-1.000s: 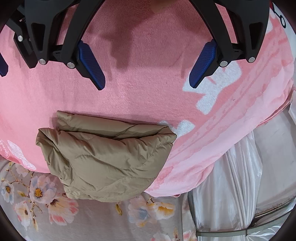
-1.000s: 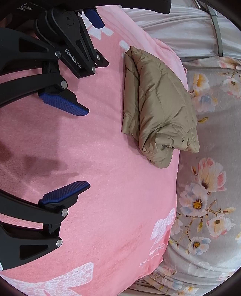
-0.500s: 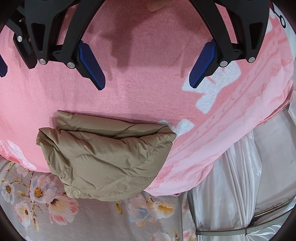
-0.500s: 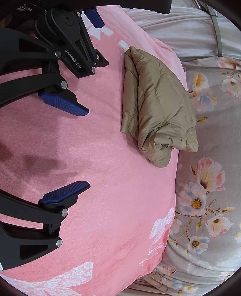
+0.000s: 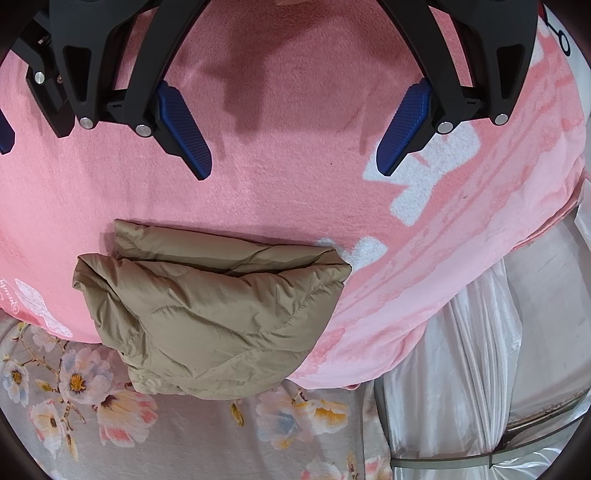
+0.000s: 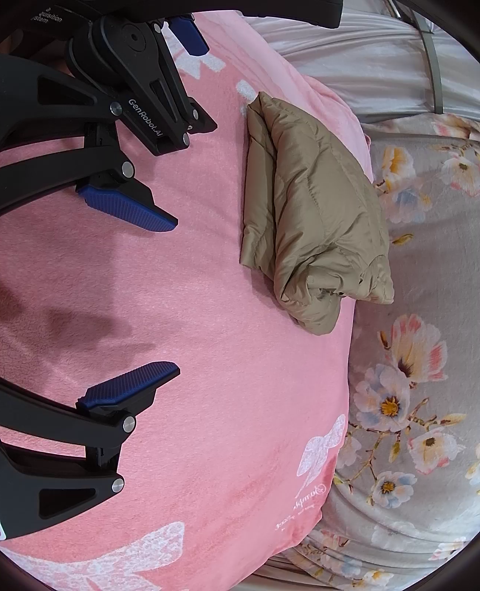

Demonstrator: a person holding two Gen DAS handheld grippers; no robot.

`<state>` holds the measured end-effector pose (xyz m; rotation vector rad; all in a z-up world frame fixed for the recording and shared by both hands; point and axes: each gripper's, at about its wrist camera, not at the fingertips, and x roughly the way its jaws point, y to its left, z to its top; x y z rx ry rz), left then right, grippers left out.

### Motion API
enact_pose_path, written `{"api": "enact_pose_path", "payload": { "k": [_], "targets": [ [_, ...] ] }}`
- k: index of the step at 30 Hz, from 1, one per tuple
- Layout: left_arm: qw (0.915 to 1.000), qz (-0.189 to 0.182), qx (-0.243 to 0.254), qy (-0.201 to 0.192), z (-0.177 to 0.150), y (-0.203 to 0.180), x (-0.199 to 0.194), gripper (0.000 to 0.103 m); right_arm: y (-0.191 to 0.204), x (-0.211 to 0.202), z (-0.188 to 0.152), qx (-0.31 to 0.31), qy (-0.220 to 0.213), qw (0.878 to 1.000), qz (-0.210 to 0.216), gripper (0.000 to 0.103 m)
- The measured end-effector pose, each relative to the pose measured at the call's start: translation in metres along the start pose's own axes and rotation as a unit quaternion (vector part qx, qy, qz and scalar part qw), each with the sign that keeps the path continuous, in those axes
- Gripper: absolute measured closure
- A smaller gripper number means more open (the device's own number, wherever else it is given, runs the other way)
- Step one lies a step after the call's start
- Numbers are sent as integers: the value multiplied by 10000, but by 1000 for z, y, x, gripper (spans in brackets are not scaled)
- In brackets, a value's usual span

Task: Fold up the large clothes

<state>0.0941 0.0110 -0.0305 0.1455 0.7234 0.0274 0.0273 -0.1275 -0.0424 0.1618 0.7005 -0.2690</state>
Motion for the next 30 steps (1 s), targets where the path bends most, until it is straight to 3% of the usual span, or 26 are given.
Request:
{"api": "enact_pose_path", "payload": {
  "k": [21, 30],
  "targets": [
    [10000, -15, 18, -27, 1, -1, -2, 15, -1, -1, 1, 8, -19, 10000, -21, 32],
    [10000, -18, 60, -61, 1, -3, -3, 20, -1, 0, 1, 4, -26, 10000, -30, 33]
  ]
}}
